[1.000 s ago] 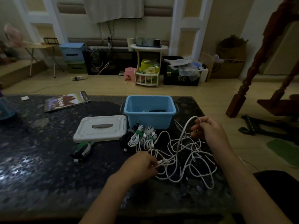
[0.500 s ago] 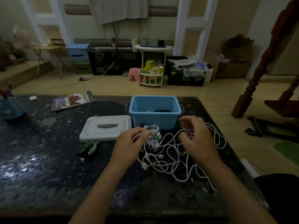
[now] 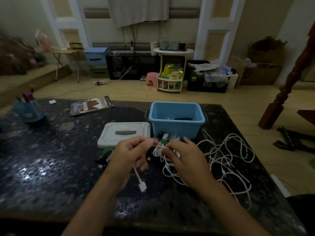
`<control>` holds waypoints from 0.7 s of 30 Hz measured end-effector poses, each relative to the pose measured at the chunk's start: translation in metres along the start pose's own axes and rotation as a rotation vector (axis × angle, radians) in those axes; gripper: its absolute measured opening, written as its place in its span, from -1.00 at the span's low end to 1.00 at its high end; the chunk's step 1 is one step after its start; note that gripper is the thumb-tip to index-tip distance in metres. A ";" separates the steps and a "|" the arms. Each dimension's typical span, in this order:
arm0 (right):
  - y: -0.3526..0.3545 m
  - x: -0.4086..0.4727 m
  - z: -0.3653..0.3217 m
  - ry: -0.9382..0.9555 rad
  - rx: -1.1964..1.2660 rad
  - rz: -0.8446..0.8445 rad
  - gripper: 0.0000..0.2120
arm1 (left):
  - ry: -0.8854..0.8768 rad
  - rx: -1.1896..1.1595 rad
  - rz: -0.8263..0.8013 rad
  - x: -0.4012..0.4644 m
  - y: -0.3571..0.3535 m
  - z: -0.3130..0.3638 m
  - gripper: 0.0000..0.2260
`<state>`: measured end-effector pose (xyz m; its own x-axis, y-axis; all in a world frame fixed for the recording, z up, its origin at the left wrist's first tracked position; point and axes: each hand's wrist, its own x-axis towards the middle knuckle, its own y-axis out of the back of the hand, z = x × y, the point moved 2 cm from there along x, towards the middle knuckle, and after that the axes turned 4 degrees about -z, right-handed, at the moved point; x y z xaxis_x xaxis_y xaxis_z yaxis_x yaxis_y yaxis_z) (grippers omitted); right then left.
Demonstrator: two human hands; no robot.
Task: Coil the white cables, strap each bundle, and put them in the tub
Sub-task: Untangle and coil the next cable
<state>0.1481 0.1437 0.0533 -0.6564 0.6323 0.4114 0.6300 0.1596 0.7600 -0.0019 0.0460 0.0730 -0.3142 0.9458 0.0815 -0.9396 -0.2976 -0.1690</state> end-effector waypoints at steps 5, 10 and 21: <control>-0.007 0.003 -0.005 -0.072 0.190 0.117 -0.82 | 0.023 -0.078 -0.009 -0.007 0.004 -0.004 -0.56; -0.012 0.006 -0.012 -0.110 0.244 0.087 -0.83 | 0.023 0.009 0.014 -0.004 -0.003 -0.018 -0.49; -0.037 0.000 -0.011 0.062 0.031 -0.460 -0.88 | -0.149 -0.073 0.284 0.001 -0.012 -0.004 -0.54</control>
<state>0.1203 0.1297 0.0306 -0.8935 0.4442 0.0653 0.2792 0.4358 0.8557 0.0092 0.0508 0.0713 -0.5839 0.7953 0.1627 -0.8010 -0.5317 -0.2752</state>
